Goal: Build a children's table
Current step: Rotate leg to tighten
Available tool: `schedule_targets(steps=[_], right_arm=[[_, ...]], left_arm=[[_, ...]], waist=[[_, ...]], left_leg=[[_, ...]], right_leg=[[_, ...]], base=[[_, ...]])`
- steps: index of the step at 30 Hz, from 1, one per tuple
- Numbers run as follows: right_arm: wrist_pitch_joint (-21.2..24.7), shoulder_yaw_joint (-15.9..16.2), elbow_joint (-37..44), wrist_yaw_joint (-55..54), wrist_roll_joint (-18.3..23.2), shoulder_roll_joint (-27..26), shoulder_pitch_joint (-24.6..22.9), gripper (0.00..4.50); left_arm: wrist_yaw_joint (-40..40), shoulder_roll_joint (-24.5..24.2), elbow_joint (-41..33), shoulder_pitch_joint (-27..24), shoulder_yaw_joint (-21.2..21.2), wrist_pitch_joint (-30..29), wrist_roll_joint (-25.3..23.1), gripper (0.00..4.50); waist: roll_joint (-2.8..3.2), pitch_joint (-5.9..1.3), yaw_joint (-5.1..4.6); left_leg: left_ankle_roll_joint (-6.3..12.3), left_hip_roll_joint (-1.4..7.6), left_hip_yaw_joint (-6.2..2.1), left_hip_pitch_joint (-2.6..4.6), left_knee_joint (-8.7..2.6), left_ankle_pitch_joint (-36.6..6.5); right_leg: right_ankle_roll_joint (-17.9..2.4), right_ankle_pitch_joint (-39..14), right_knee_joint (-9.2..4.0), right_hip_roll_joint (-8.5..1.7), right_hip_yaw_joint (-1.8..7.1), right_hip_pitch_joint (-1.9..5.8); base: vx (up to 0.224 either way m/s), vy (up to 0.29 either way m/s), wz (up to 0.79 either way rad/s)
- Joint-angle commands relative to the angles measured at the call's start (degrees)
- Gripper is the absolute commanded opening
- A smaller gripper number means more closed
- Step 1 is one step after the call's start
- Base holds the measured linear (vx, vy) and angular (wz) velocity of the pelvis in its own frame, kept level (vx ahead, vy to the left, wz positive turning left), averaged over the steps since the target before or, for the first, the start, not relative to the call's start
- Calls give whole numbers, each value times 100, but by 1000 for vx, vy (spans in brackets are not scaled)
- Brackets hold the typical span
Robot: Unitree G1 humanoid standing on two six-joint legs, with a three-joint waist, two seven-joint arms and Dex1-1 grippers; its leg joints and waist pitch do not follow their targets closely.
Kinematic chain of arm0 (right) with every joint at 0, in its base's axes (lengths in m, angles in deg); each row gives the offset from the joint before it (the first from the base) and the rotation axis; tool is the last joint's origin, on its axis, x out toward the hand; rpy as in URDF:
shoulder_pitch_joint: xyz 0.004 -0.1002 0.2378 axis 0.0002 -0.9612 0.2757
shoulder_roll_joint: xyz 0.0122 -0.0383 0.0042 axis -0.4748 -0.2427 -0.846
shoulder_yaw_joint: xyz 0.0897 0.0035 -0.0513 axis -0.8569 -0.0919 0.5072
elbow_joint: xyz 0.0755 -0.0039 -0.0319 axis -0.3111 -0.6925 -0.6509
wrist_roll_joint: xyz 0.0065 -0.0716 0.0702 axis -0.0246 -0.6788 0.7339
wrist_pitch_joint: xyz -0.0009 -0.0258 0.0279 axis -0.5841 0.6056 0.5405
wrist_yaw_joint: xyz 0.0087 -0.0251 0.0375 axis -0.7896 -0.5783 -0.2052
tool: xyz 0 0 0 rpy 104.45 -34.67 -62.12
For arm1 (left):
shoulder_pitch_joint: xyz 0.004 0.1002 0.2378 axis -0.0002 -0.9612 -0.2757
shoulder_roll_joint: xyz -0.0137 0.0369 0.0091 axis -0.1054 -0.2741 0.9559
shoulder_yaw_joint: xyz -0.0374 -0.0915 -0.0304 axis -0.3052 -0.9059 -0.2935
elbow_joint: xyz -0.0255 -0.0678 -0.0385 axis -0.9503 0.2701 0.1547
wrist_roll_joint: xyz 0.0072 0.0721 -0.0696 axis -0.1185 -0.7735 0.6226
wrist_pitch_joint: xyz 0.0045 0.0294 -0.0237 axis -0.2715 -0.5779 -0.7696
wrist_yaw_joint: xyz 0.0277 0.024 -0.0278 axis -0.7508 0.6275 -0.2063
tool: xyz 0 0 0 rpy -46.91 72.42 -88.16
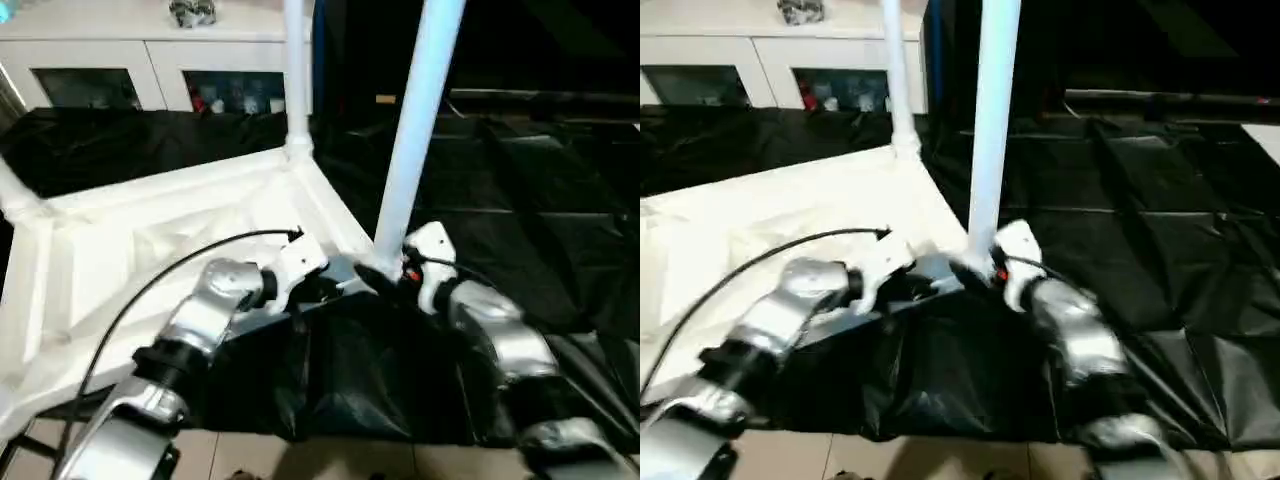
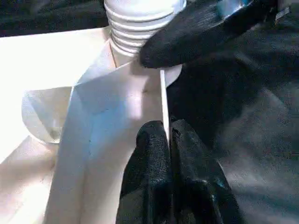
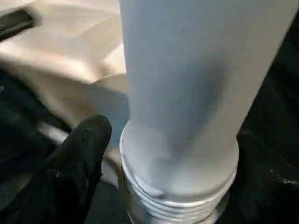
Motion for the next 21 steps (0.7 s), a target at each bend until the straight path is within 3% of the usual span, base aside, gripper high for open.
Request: schedule_targets(steps=[1, 6, 7, 11, 12, 15, 21], right_arm=[[64, 367, 394, 620, 165, 6, -52, 388], [305, 554, 878, 1477, 284, 470, -249, 388], [338, 609, 941, 1623, 281, 560, -271, 361], [428, 720, 1063, 1871, 284, 713, -300, 349], [440, 743, 1086, 1914, 279, 736, -304, 329], [507, 806, 1182, 2024, 276, 787, -320, 313], [600, 859, 1264, 2048, 288, 786, -347, 275]], left_arm=[[359, 30, -214, -21, 141, 272, 204, 0], [896, -263, -179, -17, 128, 458, 283, 0], [1007, -331, -162, -7, 131, 504, 294, 0], [1253, -446, -151, 8, 132, 540, 360, 0], [1270, -454, -142, 11, 128, 550, 364, 0], [1357, -477, -117, 21, 125, 566, 381, 0], [1333, -475, -92, 6, 132, 582, 381, 0]], waist=[[-35, -446, 36], [-23, -427, 95], [-23, -424, 125], [-33, -410, 140], [-30, -410, 144], [-40, -407, 152], [-38, -423, 153]], left_leg=[[439, 110, 5, 29, -347, -1280], [412, 134, 14, 58, -357, -1401], [374, 137, 10, 64, -366, -1475], [286, 136, 18, 98, -370, -1631], [272, 139, 15, 102, -370, -1637], [244, 135, 6, 84, -380, -1609], [249, 135, 5, 69, -370, -1477]], right_leg=[[-1273, -1476, -355, -318, 215, 308], [-1250, -1635, -370, -313, 218, 290], [-1213, -1765, -378, -315, 215, 288], [-1159, -2048, -409, -322, 223, 251], [-1161, -2063, -406, -324, 225, 249], [-1101, -2143, -410, -328, 224, 261], [-1148, -1899, -379, -325, 227, 273]], base=[[0, 0, 0], [0, 0, 0], [0, 0, 0], [0, 0, 0], [0, 0, 0], [0, 0, 0], [0, 0, 0]])
